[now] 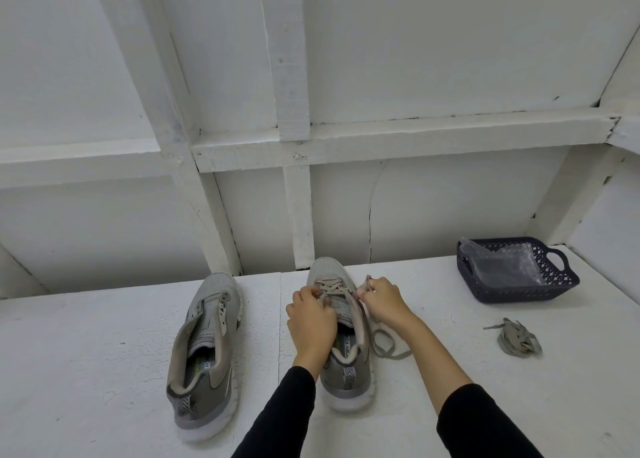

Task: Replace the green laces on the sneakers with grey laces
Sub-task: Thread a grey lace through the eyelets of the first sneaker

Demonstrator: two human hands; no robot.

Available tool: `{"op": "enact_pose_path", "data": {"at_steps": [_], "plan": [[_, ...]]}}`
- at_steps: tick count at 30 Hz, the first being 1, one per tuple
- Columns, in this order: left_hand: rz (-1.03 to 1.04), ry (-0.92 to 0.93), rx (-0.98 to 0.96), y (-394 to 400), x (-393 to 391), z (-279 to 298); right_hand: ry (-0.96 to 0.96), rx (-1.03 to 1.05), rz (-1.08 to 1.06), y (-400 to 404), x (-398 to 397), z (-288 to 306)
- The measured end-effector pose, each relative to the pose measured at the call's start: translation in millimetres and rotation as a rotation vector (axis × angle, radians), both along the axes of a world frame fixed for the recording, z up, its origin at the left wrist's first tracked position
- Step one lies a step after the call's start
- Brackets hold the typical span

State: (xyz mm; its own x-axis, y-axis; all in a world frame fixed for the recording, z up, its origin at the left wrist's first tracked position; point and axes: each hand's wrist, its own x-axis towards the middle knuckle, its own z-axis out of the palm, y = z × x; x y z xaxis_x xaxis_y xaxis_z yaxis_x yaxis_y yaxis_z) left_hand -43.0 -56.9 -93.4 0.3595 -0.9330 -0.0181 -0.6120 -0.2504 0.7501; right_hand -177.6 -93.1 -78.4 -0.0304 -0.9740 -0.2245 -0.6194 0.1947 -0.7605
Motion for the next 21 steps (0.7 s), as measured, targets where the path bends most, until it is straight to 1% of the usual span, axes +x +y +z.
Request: {"op": "enact_pose_path", "data": {"at_steps": [2, 5, 7, 9, 10, 11, 14, 16, 18, 21], "plan": [[-0.003, 0.029, -0.020, 1.4, 0.0, -0.3, -0.192, 0.089, -0.046, 4.2, 2.2, 6.7], [0.004, 0.079, -0.063, 2.2, 2.0, -0.7, -0.439, 0.146, -0.204, 12.6, -1.2, 12.9], [0.014, 0.102, -0.085, 1.4, 4.2, -1.9, -0.433, 0.096, -0.298, 14.9, -9.1, 16.1], [0.020, 0.111, -0.097, 0.5, 5.0, -3.7, -0.356, 0.072, -0.367, 17.5, -18.5, 19.4], [0.021, 0.111, -0.102, 0.3, 5.0, -4.2, -0.292, 0.100, -0.369, 17.7, -23.5, 19.9], [0.023, 0.108, -0.103, 0.1, 4.4, -4.7, -0.198, 0.156, -0.332, 18.8, -29.4, 18.5], [0.028, 0.104, -0.098, -0.4, 3.8, -5.4, 0.181, 0.359, -0.121, 24.3, -38.9, 8.1], [0.030, 0.110, -0.098, -0.6, 4.0, -5.2, 0.362, 0.406, -0.064, 30.0, -41.4, -2.2], [0.033, 0.119, -0.105, -1.1, 4.8, -5.1, 0.473, 0.378, -0.039, 34.6, -40.3, -4.9], [0.037, 0.130, -0.110, -1.7, 4.5, -5.2, 0.513, 0.295, -0.012, 34.3, -38.8, -6.8]]}}
